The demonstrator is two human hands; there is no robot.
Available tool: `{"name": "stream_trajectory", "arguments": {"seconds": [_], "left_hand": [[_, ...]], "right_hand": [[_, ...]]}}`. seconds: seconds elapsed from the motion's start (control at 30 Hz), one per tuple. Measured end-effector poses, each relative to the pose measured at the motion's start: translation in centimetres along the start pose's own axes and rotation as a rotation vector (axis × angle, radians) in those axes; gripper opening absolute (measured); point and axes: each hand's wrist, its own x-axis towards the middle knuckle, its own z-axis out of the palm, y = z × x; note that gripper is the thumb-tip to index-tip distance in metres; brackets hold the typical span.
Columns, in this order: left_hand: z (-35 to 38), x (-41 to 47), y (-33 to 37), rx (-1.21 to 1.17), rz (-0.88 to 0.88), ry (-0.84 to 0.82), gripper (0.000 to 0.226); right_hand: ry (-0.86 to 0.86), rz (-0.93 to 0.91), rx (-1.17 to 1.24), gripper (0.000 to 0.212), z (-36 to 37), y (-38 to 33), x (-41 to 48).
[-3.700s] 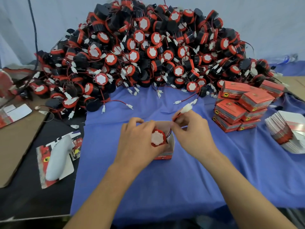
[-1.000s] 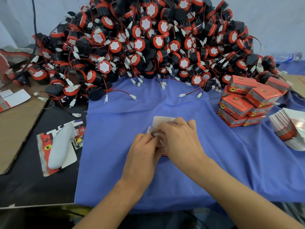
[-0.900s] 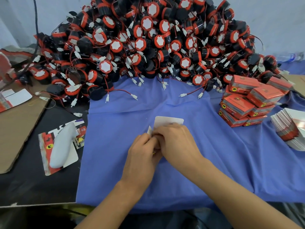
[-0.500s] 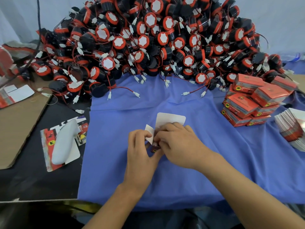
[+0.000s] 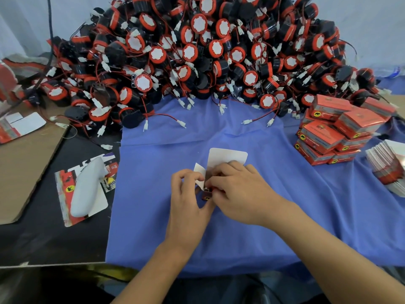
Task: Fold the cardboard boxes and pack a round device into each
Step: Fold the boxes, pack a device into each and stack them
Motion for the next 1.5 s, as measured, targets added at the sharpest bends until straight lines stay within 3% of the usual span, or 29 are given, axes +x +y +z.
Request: {"name": "stream_trajectory", "arguments": {"seconds": [0.23, 0.4, 0.57, 0.7, 0.9, 0.97, 1.13, 1.23, 1.37, 1.5], "left_hand": [[0.1, 0.1, -0.2, 0.017, 0.005, -0.008, 0.044], [0.2, 0.1, -0.7, 0.027, -0.006, 0.002, 0.053], [0.3, 0.1, -0.7, 0.049, -0.021, 0.016, 0.054], [0.2, 0.1, -0.4, 0.026, -0.036, 0.021, 0.055], [0.0, 0.1, 0.3, -0.06, -0.062, 0.022, 0.078], [-0.1, 0.3, 0.4, -0.093, -0.122, -0.012, 0.074], [-0.4, 0.5, 0.0, 0.03, -0.1, -0.091, 0.043], [-0.4, 0.5, -0.1, 0.003, -0.095, -0.105, 0.035], [-0.2, 0.4, -0.4, 0.138, -0.034, -0.115, 0.031], [0.0, 0.2, -0.5, 0.234, -0.012, -0.124, 0.028]], "right_hand": [[0.026, 0.072, 0.034, 0.028, -0.4, -0.9, 0.9], [0.025, 0.188, 0.233, 0.01, -1.9, -1.3, 1.8], [-0.088, 0.003, -0.019, 0.025, -1.7, -1.2, 2.0], [-0.187, -0.025, 0.034, 0.034, -1.9, -0.6, 1.3], [-0.018, -0.096, -0.126, 0.038, -0.2, -0.5, 0.0], [0.085, -0.101, -0.1, 0.034, 0.5, -0.2, -0.3], [0.343, -0.064, 0.339, 0.012, 1.8, 0.4, -0.6], [0.545, 0.009, 0.65, 0.025, 2.1, 0.1, -0.7], [0.87, 0.167, 1.1, 0.023, 2.7, -0.2, -1.1], [0.98, 0.41, 1.501, 0.035, 4.2, 0.4, -1.5]]}}
